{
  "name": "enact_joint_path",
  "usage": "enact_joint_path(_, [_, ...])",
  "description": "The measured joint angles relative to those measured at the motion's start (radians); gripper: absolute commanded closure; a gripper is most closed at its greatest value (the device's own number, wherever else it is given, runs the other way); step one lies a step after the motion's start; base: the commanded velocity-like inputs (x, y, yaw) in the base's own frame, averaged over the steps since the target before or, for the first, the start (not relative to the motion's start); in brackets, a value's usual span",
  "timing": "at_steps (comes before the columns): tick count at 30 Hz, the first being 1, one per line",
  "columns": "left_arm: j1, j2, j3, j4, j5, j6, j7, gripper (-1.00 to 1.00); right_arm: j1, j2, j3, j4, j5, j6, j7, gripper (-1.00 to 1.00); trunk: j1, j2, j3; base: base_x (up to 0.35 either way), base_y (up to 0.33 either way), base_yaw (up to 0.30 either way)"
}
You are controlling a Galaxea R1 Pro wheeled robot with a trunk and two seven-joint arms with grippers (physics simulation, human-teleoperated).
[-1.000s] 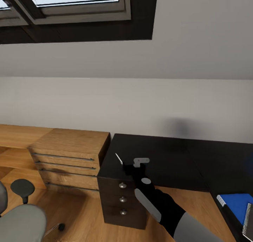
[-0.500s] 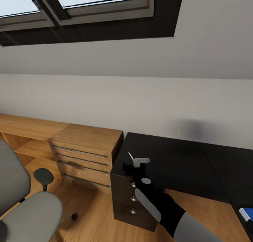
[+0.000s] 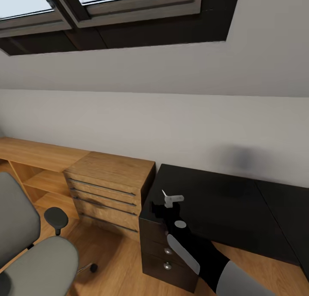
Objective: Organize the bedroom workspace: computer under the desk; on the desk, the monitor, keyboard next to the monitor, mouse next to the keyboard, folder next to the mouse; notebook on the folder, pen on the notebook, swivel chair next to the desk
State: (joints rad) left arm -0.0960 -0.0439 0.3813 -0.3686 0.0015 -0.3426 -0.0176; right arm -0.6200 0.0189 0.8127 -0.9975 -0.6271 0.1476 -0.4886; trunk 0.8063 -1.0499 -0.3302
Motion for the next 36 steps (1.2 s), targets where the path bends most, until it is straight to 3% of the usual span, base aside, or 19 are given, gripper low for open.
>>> enact_joint_path(9, [0.0, 0.0, -0.001, 0.0, 0.0, 0.0, 0.0, -1.0, 0.0, -0.012, 0.004, 0.0, 0.001, -0.003, 0.003, -1.0, -0.001, 0.0, 0.0, 0.197, 0.0, 0.0])
enact_joint_path(25, [0.0, 0.0, -0.002, 0.0, 0.0, 0.0, 0.0, -1.0, 0.0, -0.008, 0.003, 0.03, -0.002, 0.006, 0.003, -1.0, 0.0, 0.0, 0.0, 0.164, -0.072, 0.0])
enact_joint_path(29, [0.0, 0.0, -0.002, 0.0, 0.0, 0.0, 0.0, -1.0, -0.002, 0.006, -0.001, 0.074, -0.001, 0.052, 0.002, -1.0, 0.0, 0.0, 0.0, 0.009, -0.007, 0.0])
enact_joint_path(33, [0.0, 0.0, 0.0, 0.0, 0.0, 0.0, 0.001, -1.0, -0.014, 0.031, -0.006, 0.096, 0.001, 0.164, 0.001, -1.0, 0.0, 0.0, 0.0, 0.002, -0.002, 0.0])
enact_joint_path(36, [0.0, 0.0, 0.0, 0.0, 0.0, 0.0, 0.001, -1.0, -0.054, 0.042, -0.024, 0.112, 0.003, 0.222, -0.001, -1.0, 0.0, 0.0, 0.0, 0.0, 0.0, 0.0])
